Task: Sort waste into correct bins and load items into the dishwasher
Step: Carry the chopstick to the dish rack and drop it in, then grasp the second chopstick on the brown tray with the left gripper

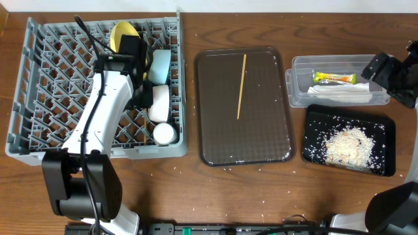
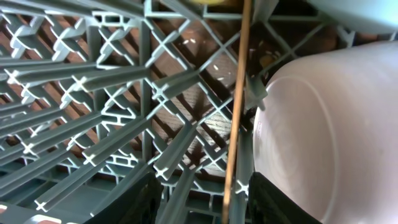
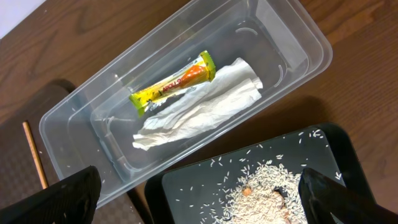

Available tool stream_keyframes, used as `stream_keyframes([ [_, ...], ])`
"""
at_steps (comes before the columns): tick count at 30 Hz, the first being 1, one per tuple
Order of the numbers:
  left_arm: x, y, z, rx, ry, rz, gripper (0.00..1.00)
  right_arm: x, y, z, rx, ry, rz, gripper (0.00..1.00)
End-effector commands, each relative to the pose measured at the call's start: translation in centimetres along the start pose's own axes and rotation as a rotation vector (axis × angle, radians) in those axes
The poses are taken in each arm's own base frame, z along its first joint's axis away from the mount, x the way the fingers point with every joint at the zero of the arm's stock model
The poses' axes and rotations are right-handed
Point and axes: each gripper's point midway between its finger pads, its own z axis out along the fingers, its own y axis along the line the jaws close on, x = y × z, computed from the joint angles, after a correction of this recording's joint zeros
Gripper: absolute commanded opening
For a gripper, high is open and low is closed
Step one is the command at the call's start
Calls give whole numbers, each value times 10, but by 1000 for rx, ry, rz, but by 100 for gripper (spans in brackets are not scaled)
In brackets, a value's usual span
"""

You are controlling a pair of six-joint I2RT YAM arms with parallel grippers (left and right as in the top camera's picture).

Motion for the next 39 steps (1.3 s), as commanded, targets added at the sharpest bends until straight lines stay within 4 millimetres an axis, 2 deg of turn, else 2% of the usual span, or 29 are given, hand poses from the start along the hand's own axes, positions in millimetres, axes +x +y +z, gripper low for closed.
stream_keyframes([
  [1,-24,-10,-45,112,-129,-18,48,1,-2,2,3,6,9,99],
  [4,-33,-32,-73,234,-208,-3,47,1,-2,2,3,6,9,99],
  [7,-38,-67,-96,360,-268,-7,47,1,-2,2,3,6,9,99],
  [8,-38,-74,-98,372,-275,-13,47,1,-2,2,3,6,9,99],
  [11,-40,-120,-101,413,-302,60,47,1,-2,2,3,6,9,99],
  [14,-39,-164,-90,440,-297,119,47,1,-2,2,3,5,9,99],
  [17,-35,-209,-59,426,-264,142,47,1,-2,2,3,6,9,99],
  [24,-19,-277,11,422,-188,162,47,1,-2,2,3,6,9,99],
  [28,-13,-300,28,430,-180,169,46,1,-2,2,3,5,9,99],
  [31,-14,-307,28,430,-175,180,46,1,-2,2,3,6,9,99],
  [34,-25,-311,11,431,-182,191,46,1,-2,2,3,6,9,99],
  [38,-49,-318,-26,430,-211,268,45,1,-2,2,3,5,9,99],
  [39,-52,-319,-29,427,-208,279,45,1,-2,2,3,6,9,99],
])
